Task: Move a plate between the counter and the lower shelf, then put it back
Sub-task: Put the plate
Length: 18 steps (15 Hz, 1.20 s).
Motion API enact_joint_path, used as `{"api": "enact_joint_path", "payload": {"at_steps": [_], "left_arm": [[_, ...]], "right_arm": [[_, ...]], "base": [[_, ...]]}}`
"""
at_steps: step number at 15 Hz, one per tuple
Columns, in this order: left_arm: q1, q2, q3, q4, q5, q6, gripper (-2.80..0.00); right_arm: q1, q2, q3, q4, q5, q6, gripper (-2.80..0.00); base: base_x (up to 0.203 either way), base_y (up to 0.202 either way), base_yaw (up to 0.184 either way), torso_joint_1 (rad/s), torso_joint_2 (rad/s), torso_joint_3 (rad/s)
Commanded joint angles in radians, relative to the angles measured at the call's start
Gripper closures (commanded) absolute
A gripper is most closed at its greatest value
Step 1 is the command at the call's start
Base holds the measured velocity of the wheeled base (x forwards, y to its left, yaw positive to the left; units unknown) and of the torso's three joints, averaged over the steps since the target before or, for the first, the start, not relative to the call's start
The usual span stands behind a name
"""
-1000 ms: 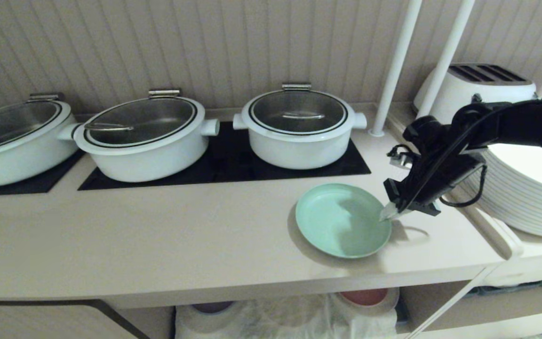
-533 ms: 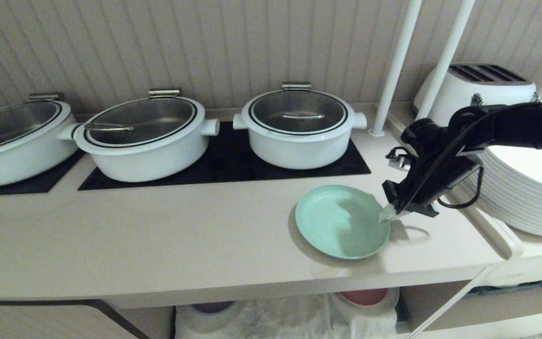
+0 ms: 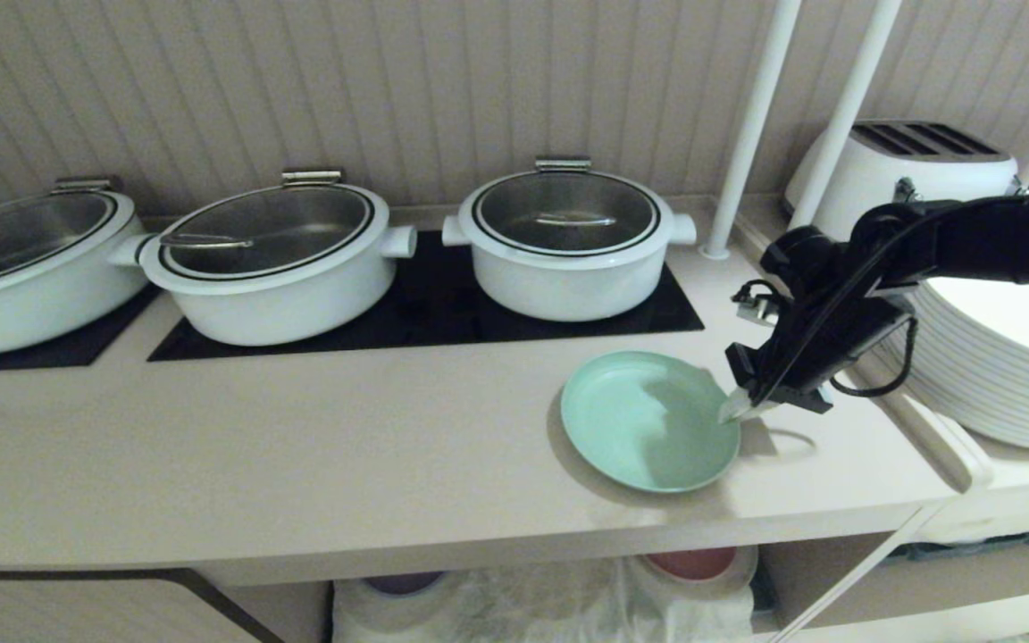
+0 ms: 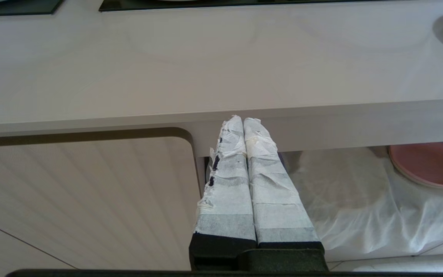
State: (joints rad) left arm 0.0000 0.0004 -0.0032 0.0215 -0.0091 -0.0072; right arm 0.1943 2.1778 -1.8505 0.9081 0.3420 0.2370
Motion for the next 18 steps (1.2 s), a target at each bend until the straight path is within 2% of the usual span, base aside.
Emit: {"api": "enact_joint_path", "payload": {"at_steps": [1,2,10,18], "left_arm": [[0.000,0.000,0.000,0.000,0.000,0.000,0.00],[0.000,0.000,0.000,0.000,0.000,0.000,0.00],[0.000,0.000,0.000,0.000,0.000,0.000,0.00],[0.000,0.000,0.000,0.000,0.000,0.000,0.00]], "right_arm": [[0.001,0.000,-0.001,0.006,0.002,0.001,0.00],[0.001,0.000,-0.001,0.003,0.002,0.001,-2.80],[0.000,-0.012,-0.001,0.000,-0.001,-0.002,-2.80],[-0.009,-0.109,0.019,0.012,-0.003,-0.002,-2.80]], "base": [[0.000,0.000,0.000,0.000,0.00,0.000],[0.000,0.000,0.000,0.000,0.00,0.000],[0.000,0.000,0.000,0.000,0.00,0.000],[0.000,0.000,0.000,0.000,0.00,0.000]]}}
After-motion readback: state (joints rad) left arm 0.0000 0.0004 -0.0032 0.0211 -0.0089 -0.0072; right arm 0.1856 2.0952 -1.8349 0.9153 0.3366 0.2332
